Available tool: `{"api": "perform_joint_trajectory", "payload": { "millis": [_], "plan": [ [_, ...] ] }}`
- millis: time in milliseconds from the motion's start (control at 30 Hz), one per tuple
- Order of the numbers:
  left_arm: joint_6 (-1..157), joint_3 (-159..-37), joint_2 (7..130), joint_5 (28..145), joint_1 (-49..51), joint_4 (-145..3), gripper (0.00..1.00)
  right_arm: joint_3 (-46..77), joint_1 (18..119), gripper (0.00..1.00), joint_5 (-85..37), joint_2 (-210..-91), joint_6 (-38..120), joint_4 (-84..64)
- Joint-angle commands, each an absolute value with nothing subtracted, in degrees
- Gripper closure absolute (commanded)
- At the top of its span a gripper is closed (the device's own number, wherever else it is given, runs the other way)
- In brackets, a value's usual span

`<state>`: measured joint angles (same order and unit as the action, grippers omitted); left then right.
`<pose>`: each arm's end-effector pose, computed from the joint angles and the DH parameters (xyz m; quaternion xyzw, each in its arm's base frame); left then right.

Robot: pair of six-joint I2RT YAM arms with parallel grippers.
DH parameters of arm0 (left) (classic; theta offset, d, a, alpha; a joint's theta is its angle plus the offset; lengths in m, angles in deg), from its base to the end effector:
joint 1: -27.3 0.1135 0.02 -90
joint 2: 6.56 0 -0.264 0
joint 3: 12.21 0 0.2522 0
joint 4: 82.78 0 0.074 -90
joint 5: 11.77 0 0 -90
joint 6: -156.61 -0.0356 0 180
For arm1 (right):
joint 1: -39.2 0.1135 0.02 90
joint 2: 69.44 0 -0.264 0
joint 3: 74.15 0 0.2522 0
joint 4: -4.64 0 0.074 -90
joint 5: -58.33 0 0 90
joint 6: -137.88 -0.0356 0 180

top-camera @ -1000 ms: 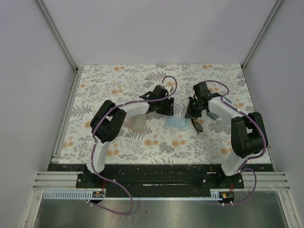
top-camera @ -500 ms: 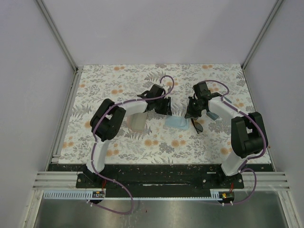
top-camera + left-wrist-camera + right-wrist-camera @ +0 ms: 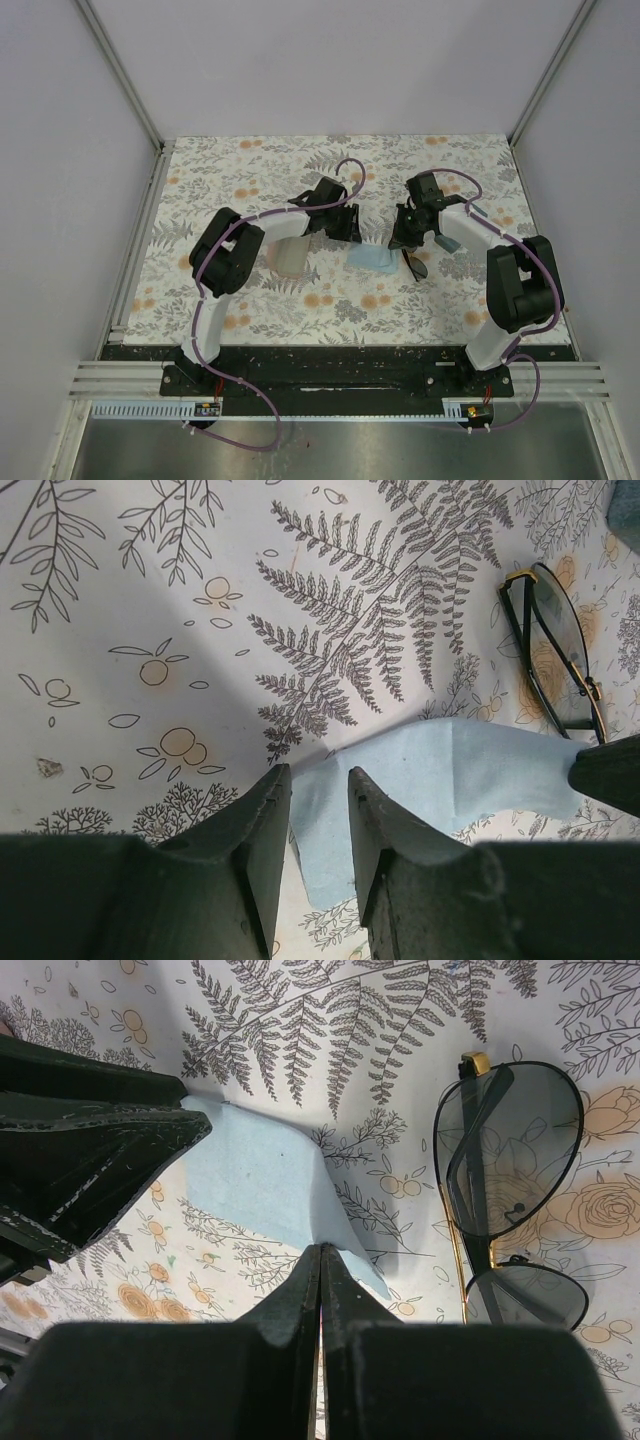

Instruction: Organize the sunglasses

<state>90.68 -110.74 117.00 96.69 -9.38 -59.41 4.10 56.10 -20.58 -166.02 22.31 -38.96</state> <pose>0.3670 -0.2874 0.1462 0.1579 0.9109 -0.3066 0.2266 0.3242 0.1057 0.2003 0.0496 0.9646 0.1748 0.1910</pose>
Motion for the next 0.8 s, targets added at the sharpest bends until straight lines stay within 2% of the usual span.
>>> {"api": "perform_joint_trajectory", "payload": {
  "millis": [0,633,700,767],
  "plan": [
    [90.7,-109.4,118.2,95.6,-9.6,-49.7,0.65,6.1,55.9,1.00,-19.5,-163.0,22.2,-39.3],
    [92.4,-109.8,118.4,96.7,-11.5,-46.7,0.70,5.5,55.9,1.00,-19.2,-162.6,22.2,-39.3],
    [92.5,-109.9,118.6,96.2,-11.5,-46.7,0.76,5.5,55.9,1.00,-19.2,-162.8,22.1,-39.3],
    [92.6,-110.4,119.1,95.9,-11.5,-46.3,0.91,5.5,55.9,1.00,-19.1,-162.9,22.1,-39.2]
  ]
}}
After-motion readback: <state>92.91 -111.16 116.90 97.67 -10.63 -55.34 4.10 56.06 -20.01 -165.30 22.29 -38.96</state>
